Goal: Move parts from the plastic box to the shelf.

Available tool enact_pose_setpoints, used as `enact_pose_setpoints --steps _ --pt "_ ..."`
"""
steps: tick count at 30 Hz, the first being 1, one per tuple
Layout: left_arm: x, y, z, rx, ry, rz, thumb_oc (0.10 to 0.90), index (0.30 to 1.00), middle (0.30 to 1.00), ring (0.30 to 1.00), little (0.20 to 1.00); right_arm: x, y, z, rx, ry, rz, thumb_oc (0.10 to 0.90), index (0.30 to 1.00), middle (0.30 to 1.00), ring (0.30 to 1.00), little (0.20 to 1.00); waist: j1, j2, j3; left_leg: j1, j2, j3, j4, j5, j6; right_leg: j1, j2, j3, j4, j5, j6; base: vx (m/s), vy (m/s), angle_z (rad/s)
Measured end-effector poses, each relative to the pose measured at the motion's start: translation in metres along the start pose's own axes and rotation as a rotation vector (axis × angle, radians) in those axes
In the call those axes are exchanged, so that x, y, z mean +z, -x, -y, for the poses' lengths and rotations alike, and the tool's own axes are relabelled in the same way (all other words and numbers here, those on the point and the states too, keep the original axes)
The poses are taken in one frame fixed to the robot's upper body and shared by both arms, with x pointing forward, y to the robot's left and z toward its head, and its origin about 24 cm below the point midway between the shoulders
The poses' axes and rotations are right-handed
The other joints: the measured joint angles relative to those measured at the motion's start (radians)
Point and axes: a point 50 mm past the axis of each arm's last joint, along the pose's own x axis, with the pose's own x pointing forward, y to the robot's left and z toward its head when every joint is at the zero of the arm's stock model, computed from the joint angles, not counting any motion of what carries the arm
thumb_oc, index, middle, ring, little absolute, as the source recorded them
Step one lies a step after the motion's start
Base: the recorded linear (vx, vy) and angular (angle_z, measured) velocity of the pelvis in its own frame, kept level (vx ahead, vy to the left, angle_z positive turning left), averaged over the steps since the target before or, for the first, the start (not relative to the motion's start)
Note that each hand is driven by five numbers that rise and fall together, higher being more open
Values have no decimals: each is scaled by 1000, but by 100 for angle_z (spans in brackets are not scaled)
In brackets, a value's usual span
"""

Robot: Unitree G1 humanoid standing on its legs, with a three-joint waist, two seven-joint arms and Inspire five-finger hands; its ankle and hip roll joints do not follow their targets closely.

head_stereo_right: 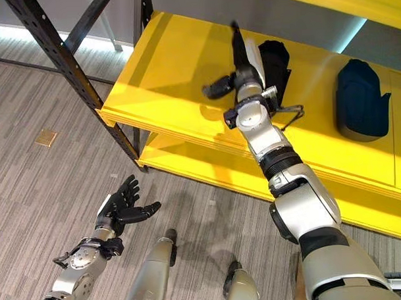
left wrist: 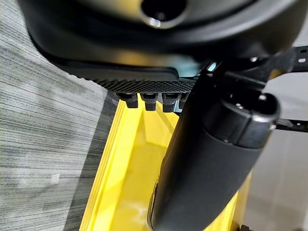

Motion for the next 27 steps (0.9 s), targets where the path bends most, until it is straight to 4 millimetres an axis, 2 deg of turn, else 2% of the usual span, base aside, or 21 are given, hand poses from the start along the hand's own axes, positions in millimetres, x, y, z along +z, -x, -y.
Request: enact_pose_setpoints --steps 5,9,12,15,18,20,22,23,24,25,26,27 --pt "3 -2 0 8 2 11 900 1000 1000 1000 1000 42 10 2 -6 16 233 900 1000 1000 1000 1000 -26 -11 5 1 6 6 1 0 0 -7 4 10 4 0 0 -10 -16 -5" --pt "4 -3 -2 20 4 17 900 1000 1000 1000 1000 51 28 3 -18 26 348 900 1000 1000 1000 1000 -45 -19 9 2 13 15 7 -2 1 -13 8 20 9 0 -2 -14 -12 -7" --pt "5 -3 -2 25 6 19 900 1000 1000 1000 1000 41 45 0 -6 12 359 900 1000 1000 1000 1000 -60 -20 9 5 19 21 9 -5 1 -16 11 28 13 1 -2 -11 -33 -9" --pt "2 0 -3 34 8 10 900 1000 1000 1000 1000 18 71 -7 44 -30 314 900 1000 1000 1000 1000 -79 -21 9 13 25 30 8 -6 0 -17 17 40 14 1 -4 -5 -25 -11" --pt "-8 4 -2 64 59 -12 900 1000 1000 1000 1000 -27 124 -15 98 -200 161 900 1000 1000 1000 1000 -97 -26 10 35 32 44 1 -12 0 -2 21 51 4 2 -4 20 -20 -11" --pt "-15 8 1 67 58 -36 900 1000 1000 1000 1000 -56 170 -18 142 -330 10 900 1000 1000 1000 1000 -106 -28 10 56 34 50 -14 -12 0 20 23 50 -15 5 -4 20 -25 -11" --pt "-22 13 -1 79 59 -59 900 1000 1000 1000 1000 -84 203 -18 177 -413 -153 900 1000 1000 1000 1000 -148 -31 9 78 39 57 -48 -1 -6 34 29 55 -46 20 -2 33 -30 -12" --pt "-22 14 -2 82 62 -60 900 1000 1000 1000 1000 -89 209 -17 177 -441 -186 900 1000 1000 1000 1000 -166 -33 10 84 40 58 -58 1 -8 39 28 54 -53 24 -2 83 -28 -2" --pt "-24 16 -4 99 73 -65 900 1000 1000 1000 1000 -101 226 -14 178 -484 -255 900 1000 1000 1000 1000 -185 -39 6 98 44 60 -83 11 -13 45 33 55 -71 32 -7 67 -18 -3" --pt "-25 16 -5 105 76 -66 900 1000 1000 1000 1000 -103 231 -12 179 -494 -271 900 1000 1000 1000 1000 -184 -39 6 102 44 59 -91 15 -14 51 35 53 -77 34 -7 101 -8 -3" --pt "-28 18 -7 124 82 -78 900 1000 1000 1000 1000 -112 251 -8 177 -530 -338 900 1000 1000 1000 1000 -209 -43 3 133 47 64 -136 29 -15 77 38 49 -113 47 -6 50 2 -2" --pt "-29 20 -9 134 86 -82 900 1000 1000 1000 1000 -115 260 -7 179 -545 -362 900 1000 1000 1000 1000 -220 -47 -3 148 48 67 -155 38 -21 85 39 50 -130 56 -6 76 7 -24"
